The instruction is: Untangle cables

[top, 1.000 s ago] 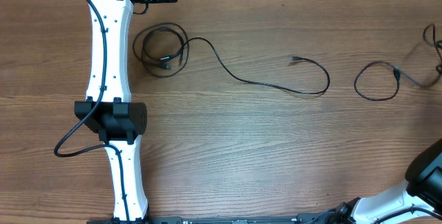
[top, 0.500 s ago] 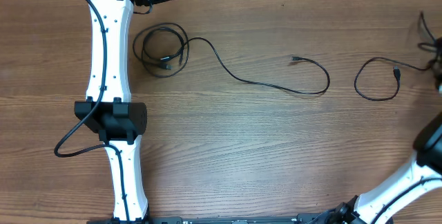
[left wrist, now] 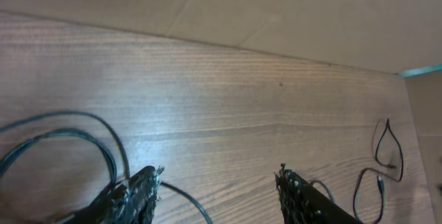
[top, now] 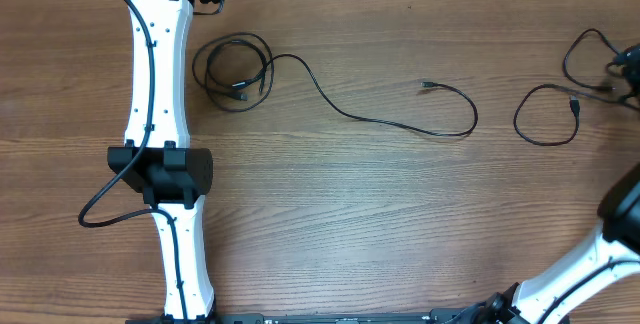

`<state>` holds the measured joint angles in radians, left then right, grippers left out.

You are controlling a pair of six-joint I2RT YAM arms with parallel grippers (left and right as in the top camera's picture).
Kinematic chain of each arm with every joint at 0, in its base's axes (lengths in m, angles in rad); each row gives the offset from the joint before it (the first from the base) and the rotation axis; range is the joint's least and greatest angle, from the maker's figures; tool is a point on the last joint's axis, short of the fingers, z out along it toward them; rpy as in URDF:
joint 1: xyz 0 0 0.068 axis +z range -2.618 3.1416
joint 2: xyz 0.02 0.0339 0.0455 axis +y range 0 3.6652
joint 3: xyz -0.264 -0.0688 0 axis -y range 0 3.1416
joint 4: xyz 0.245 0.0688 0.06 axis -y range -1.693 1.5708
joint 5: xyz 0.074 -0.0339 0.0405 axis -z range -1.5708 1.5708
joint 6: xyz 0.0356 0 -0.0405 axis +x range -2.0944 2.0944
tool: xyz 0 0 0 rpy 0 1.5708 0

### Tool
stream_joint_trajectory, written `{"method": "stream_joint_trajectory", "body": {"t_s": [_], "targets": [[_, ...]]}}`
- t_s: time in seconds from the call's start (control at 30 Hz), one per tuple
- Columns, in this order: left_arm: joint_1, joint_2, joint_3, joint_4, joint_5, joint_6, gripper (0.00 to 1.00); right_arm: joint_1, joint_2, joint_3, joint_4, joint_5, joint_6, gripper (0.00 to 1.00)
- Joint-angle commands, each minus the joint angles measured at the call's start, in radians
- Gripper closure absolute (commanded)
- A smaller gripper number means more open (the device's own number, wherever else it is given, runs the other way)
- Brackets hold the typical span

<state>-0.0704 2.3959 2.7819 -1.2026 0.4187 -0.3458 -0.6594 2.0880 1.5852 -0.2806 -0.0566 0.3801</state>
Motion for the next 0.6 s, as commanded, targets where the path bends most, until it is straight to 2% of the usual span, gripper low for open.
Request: {"method": "stream_joint_trajectory", "body": {"t_s": [0.0, 0.17, 0.33, 0.4, 0.43, 0.57], "targets": [[-0.002, -0.008, 0.024, 0.031, 0.017, -0.007, 0.43, 0.004, -0.208, 0.1, -0.166, -0.008, -0.008, 0.0], [-0.001, -0.008, 0.024, 0.058, 0.011, 0.047, 0.42, 0.004, -0.324, 0.121, -0.548, -0.008, 0.162, 0.0], [-0.001, -0.008, 0.024, 0.055, -0.064, 0.103, 0.4, 0.009, -0.34, 0.114, -0.941, 0.013, 0.256, 0.0], [-0.001, -0.008, 0.024, 0.055, -0.09, 0.133, 0.4, 0.02, -0.34, 0.106, -1.03, 0.05, 0.293, 0.0], [-0.001, -0.008, 0.024, 0.055, -0.108, 0.171, 0.39, 0.045, -0.341, 0.1, -1.097, 0.104, 0.356, 0.0], [0.003, -0.008, 0.024, 0.055, -0.142, 0.231, 0.37, 0.114, -0.344, 0.078, -1.109, 0.108, 0.48, 0.0]]}}
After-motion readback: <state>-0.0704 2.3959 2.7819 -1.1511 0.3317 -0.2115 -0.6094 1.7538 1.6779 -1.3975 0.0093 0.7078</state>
